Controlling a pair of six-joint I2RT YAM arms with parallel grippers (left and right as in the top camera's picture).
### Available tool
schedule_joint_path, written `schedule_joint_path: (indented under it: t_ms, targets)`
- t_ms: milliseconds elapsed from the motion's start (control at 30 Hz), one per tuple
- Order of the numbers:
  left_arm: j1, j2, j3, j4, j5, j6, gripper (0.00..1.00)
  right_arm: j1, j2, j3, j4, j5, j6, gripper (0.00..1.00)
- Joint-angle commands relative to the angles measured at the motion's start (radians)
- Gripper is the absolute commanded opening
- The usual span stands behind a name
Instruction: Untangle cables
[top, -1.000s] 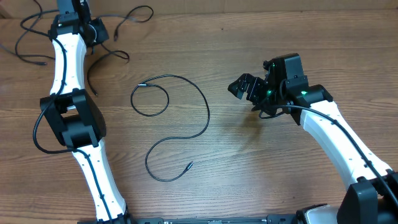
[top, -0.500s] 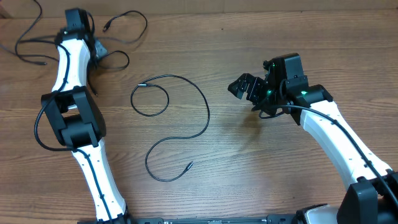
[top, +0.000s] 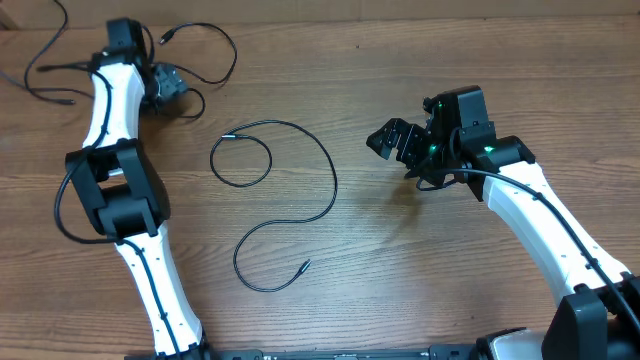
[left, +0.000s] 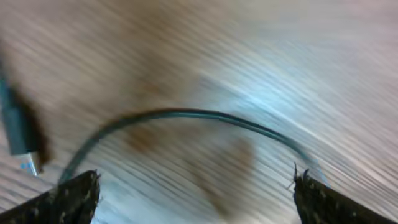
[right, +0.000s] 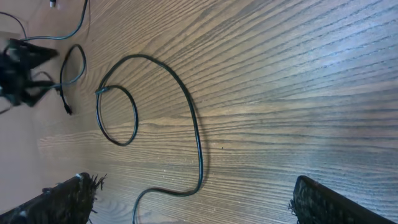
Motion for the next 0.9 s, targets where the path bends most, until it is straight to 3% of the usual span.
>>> schedule_joint_path:
  t_ms: [0,133,367,533,700,867]
  targets:
    - [0.002,-0.111,0.145,-0.066,0.29,0.189,1.0,0.005,0.003,0.005,0.004,0.008,0.0,1.0]
    - [0.002,-0.137,0.174,-0.145,0.373,0.188,1.0,0.005,0.003,0.005,0.004,0.007,0.0,1.0]
    - [0.002,-0.137,0.17,-0.28,0.285,0.163,1.0,0.005,0.003,0.005,0.004,0.008,0.0,1.0]
    - [-0.001,-0.137,0.169,-0.322,0.313,0.147,1.0,0.005,0.003,0.005,0.004,0.008,0.0,1.0]
    - [-0.017,-0.137,0.169,-0.328,0.434,0.285,1.0,0.005,0.003,0.005,0.004,0.007,0.0,1.0]
    - [-0.021,-0.142,0.19,-0.269,0.6,0.305,1.0,0.005,0.003,0.005,0.004,0.008,0.0,1.0]
